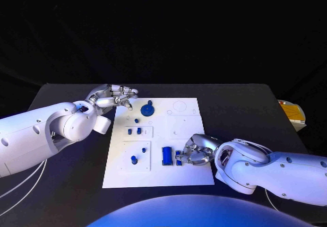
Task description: Assemble the parts on the task board
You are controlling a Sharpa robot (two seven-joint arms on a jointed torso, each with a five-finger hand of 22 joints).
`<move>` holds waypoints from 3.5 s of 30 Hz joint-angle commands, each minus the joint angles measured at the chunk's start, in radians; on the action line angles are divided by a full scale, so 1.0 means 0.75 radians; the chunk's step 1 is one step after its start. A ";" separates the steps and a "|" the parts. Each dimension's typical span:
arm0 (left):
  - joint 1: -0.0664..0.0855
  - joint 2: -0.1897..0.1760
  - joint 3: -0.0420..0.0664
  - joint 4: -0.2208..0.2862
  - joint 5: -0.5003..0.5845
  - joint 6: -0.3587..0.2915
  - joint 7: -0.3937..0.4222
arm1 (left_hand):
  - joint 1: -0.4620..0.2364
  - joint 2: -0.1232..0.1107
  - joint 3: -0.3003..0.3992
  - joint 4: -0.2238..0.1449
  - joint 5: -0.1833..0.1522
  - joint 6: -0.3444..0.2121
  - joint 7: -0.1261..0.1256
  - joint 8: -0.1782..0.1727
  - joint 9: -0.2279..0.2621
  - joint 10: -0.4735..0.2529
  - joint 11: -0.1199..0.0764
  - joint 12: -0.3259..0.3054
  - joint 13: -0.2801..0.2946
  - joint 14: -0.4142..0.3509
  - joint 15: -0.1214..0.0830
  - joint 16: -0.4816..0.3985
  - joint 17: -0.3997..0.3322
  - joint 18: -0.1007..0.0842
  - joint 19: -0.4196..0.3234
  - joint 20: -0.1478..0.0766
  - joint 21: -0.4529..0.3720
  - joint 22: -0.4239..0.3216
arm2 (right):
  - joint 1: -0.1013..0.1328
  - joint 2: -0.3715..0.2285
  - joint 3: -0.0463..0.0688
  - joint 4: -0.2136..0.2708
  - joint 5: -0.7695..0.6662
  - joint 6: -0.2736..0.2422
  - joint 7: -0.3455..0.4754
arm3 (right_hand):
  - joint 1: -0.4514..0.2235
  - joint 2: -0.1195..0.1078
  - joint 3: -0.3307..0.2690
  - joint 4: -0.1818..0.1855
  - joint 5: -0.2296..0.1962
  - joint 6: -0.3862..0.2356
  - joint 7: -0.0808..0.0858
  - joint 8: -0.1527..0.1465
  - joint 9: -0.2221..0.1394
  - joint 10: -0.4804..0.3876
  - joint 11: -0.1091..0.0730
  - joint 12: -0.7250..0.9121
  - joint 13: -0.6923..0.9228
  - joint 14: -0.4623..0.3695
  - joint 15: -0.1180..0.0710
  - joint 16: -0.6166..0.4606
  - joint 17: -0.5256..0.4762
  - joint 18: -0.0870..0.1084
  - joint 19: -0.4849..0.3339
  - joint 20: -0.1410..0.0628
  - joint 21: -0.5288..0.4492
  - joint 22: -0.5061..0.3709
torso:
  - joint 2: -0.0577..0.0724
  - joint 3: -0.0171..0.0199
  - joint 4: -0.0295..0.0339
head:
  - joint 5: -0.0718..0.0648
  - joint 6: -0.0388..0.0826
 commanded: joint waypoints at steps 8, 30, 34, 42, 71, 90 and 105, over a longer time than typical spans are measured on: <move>-0.001 0.001 0.001 0.000 0.006 0.020 0.004 | -0.006 0.009 -0.007 0.002 -0.004 -0.011 0.001 -0.005 0.002 -0.009 -0.002 0.008 -0.002 0.001 0.010 -0.004 0.002 0.018 0.009 -0.003 -0.005 -0.002 | -0.002 -0.046 0.000 0.030 -0.090 0.033 0.080 | 0.010 -0.009 -0.100 0.007 -0.134 -0.005 0.002 0.001 -0.009 0.032 -0.007 0.001 0.154 0.132 -0.009 0.009 0.329 -0.026 0.058 -0.010 0.008 0.275 | 0.000 0.0006 -0.0016 | 0.002 0.000; -0.005 0.003 0.001 -0.002 0.006 0.021 0.003 | -0.006 0.009 -0.007 0.002 -0.004 -0.011 0.001 -0.005 0.002 -0.009 -0.002 0.008 -0.002 0.001 0.010 -0.004 0.002 0.018 0.009 -0.003 -0.005 -0.002 | -0.015 -0.014 -0.001 -0.025 -0.096 0.101 0.082 | 0.119 0.011 -0.134 0.002 -0.131 -0.006 0.002 0.001 -0.017 0.034 -0.007 0.005 0.157 0.133 -0.009 0.010 0.331 -0.027 0.059 -0.010 0.012 0.277 | 0.001 0.0014 0.0028 | 0.005 0.000; -0.006 0.003 0.001 -0.001 0.006 0.021 0.003 | -0.008 0.012 -0.008 0.004 -0.004 -0.011 0.001 -0.005 0.003 -0.011 -0.002 0.008 -0.002 0.001 0.011 -0.004 0.003 0.018 0.010 -0.002 -0.007 -0.004 | -0.020 -0.007 -0.001 -0.039 -0.105 0.097 0.073 | 0.144 0.013 -0.140 0.002 -0.130 -0.007 0.002 0.001 -0.019 0.034 -0.007 0.004 0.157 0.133 -0.009 0.010 0.332 -0.027 0.059 -0.010 0.013 0.277 | 0.001 0.0012 0.0011 | 0.004 0.000; -0.006 0.003 0.001 -0.002 0.006 0.021 0.002 | -0.008 0.012 -0.008 0.004 -0.004 -0.011 0.001 -0.005 0.003 -0.011 -0.002 0.008 -0.002 0.001 0.011 -0.004 0.003 0.018 0.010 -0.002 -0.007 -0.004 | -0.022 -0.002 0.000 -0.055 -0.126 0.047 0.060 | 0.156 0.026 -0.142 0.007 -0.129 -0.004 0.003 0.001 -0.021 0.035 -0.007 0.007 0.159 0.133 -0.009 0.011 0.334 -0.027 0.060 -0.010 0.015 0.277 | 0.001 0.0022 0.0030 | 0.003 0.000; -0.056 0.039 0.001 -0.060 0.155 -0.061 0.208 | -0.064 0.027 -0.081 0.013 -0.010 -0.015 -0.015 0.001 0.016 0.029 -0.003 -0.051 -0.040 -0.144 0.034 -0.244 -0.080 0.016 -0.067 0.029 -0.229 -0.134 | 0.165 0.031 0.009 -0.414 1.020 -0.157 0.889 | 0.497 0.084 -0.180 -0.003 -0.067 -0.259 0.127 -0.144 -0.106 -0.486 0.104 -0.978 -0.510 -0.165 0.084 -0.542 -0.549 0.157 -0.372 0.077 -1.287 -0.147 | -0.061 -0.0189 -0.0183 | -0.001 0.099; -0.095 0.181 0.006 -0.287 0.222 -0.129 0.272 | -0.737 0.319 -0.638 -0.368 -0.243 -1.168 -0.278 -0.286 -0.293 -1.153 -0.195 -0.727 -0.154 -1.320 -0.086 -1.453 -0.441 -0.227 -1.153 -0.229 -1.177 -0.792 | 0.185 0.297 0.052 -0.910 1.353 -0.051 1.055 | -0.153 0.246 -0.512 -0.379 -0.256 -1.438 -0.048 -0.510 -1.008 -1.952 0.037 -1.771 -1.743 -1.958 0.112 -2.078 -1.744 -0.082 -1.952 -0.036 -1.779 -1.744 | -0.095 0.0030 -0.0261 | 0.030 0.245; -0.111 0.150 0.022 -0.004 0.217 -0.624 0.377 | -1.993 0.319 -0.638 -0.368 -0.243 -1.168 -0.278 -0.286 -0.293 -1.153 -0.195 -0.727 -0.154 -1.320 -0.086 -1.453 -0.441 -0.227 -1.153 -0.229 -1.177 -0.792 | 0.124 0.254 0.192 -0.512 1.710 -0.446 1.290 | -1.317 0.246 -0.512 -0.379 -0.256 -1.438 -0.048 -0.510 -1.008 -1.952 0.037 -1.771 -1.743 -1.958 0.112 -2.078 -1.744 -0.082 -1.952 -0.036 -1.779 -1.744 | -0.136 0.0433 -0.0224 | 0.086 0.364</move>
